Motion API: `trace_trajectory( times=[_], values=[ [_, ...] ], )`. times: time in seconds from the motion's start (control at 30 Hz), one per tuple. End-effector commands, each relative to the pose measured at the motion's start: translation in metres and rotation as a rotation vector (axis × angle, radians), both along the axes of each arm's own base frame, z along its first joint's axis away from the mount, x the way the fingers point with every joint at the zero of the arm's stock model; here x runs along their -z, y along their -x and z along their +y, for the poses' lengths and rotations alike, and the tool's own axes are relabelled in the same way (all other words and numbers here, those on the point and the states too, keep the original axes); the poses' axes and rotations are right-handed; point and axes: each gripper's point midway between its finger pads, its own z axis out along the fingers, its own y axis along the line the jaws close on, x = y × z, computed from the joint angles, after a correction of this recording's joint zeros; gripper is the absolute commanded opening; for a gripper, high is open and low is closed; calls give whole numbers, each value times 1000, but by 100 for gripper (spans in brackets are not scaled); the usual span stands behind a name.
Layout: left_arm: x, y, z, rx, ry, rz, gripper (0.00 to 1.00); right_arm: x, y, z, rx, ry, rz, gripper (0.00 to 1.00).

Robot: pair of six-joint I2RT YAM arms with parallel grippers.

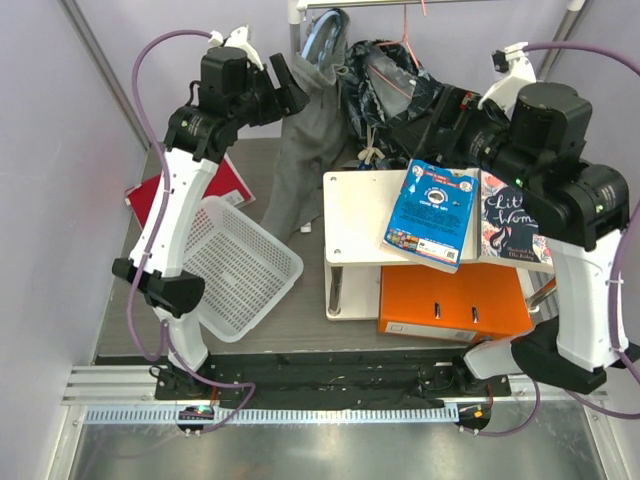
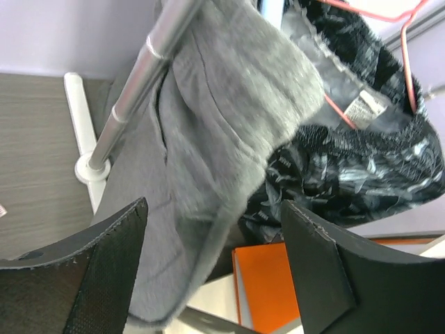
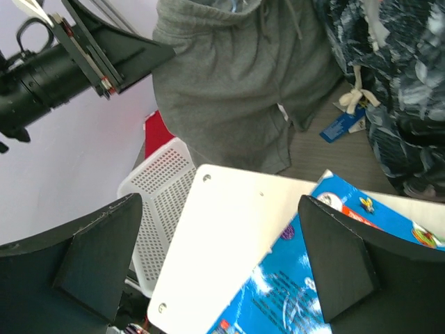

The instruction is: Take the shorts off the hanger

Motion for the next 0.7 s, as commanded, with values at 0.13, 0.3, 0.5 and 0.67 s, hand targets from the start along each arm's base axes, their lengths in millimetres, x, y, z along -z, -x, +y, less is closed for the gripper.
trace_trajectory(
  times=[0.13, 0.3, 0.5, 0.67],
  values=[
    [-37, -14, -17, 95, 138, -164, 66, 7, 26, -32, 61, 84, -20, 100],
    [-28, -23, -19, 87, 120, -160, 49, 21, 34, -37, 57, 111, 5, 100],
    [-41, -22, -37, 160, 148, -219, 17, 24, 43, -46, 73, 121, -2, 100],
    [-50, -16, -52, 194, 162, -248, 2, 25, 43, -43, 62, 112, 12, 100]
  ],
)
